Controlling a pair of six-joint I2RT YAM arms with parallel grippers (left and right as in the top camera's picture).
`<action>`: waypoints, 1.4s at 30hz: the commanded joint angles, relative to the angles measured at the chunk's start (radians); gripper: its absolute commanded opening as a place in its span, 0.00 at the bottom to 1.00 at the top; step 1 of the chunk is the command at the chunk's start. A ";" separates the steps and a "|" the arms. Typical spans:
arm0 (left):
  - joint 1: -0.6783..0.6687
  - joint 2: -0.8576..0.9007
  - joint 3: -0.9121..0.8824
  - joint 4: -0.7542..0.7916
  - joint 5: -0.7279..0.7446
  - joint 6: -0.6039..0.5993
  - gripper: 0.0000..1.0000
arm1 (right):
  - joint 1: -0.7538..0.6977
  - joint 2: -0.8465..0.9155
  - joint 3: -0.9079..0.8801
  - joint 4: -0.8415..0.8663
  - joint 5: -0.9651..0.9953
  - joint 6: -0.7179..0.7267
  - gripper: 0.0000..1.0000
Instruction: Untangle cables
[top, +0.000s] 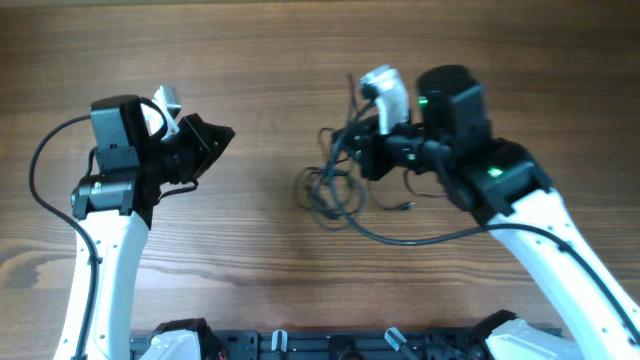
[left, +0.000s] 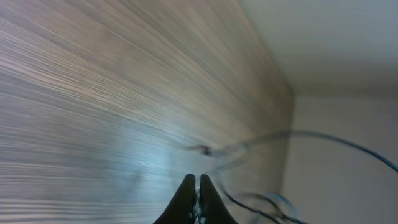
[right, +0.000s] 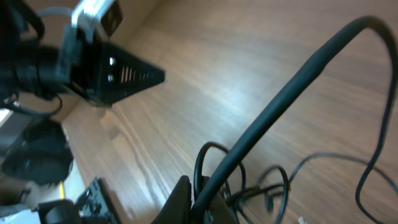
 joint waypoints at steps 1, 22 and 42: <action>-0.003 -0.008 0.000 0.043 0.201 0.016 0.04 | 0.060 0.085 0.000 0.072 0.011 0.080 0.09; -0.155 -0.003 -0.001 -0.032 0.022 0.856 0.64 | 0.094 0.130 0.000 0.195 -0.314 0.029 0.05; -0.155 -0.004 -0.001 -0.064 0.110 0.985 0.70 | 0.030 0.150 0.000 0.118 -0.209 0.081 0.05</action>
